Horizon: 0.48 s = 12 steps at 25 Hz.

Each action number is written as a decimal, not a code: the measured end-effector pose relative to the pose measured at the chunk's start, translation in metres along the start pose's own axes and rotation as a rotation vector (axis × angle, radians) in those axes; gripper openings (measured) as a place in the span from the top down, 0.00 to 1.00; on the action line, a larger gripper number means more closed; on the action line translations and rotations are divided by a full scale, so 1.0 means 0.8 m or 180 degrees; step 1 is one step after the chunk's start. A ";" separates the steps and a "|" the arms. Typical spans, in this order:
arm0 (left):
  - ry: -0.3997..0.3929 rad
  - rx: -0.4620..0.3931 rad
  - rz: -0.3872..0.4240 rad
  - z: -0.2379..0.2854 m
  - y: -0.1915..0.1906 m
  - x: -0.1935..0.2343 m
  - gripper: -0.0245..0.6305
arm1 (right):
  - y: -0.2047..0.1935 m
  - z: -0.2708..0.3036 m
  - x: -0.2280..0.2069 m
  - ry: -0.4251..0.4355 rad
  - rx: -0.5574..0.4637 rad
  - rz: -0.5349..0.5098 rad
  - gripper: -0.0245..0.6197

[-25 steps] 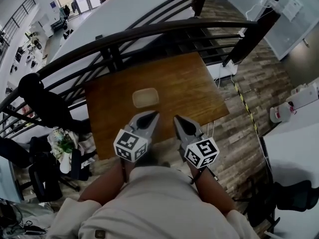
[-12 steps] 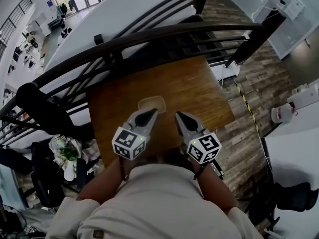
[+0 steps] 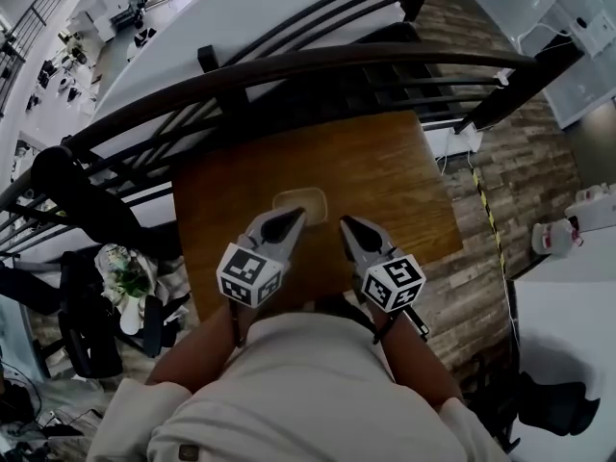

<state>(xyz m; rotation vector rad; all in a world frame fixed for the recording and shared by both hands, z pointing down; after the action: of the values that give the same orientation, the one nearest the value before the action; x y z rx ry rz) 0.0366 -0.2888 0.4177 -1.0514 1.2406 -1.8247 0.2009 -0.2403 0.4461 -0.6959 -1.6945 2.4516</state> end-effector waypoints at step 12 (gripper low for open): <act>0.0176 0.0227 -0.0282 0.064 -0.049 0.043 0.96 | -0.069 0.065 -0.081 0.0261 0.0563 0.0275 0.82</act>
<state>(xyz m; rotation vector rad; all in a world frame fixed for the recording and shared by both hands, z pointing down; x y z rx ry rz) 0.0637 -0.3263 0.4740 -1.0376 1.1685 -1.9628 0.2274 -0.2851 0.5312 -0.8503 -1.4266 2.5516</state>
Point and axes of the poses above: the fingertips, and each gripper's own axes: z forward along the fingers, x to its left, y out of its top, the point moved 7 cm from there along -z, backward along the fingers, and after that the axes turned 7 degrees about -y, right-handed, at the moved point
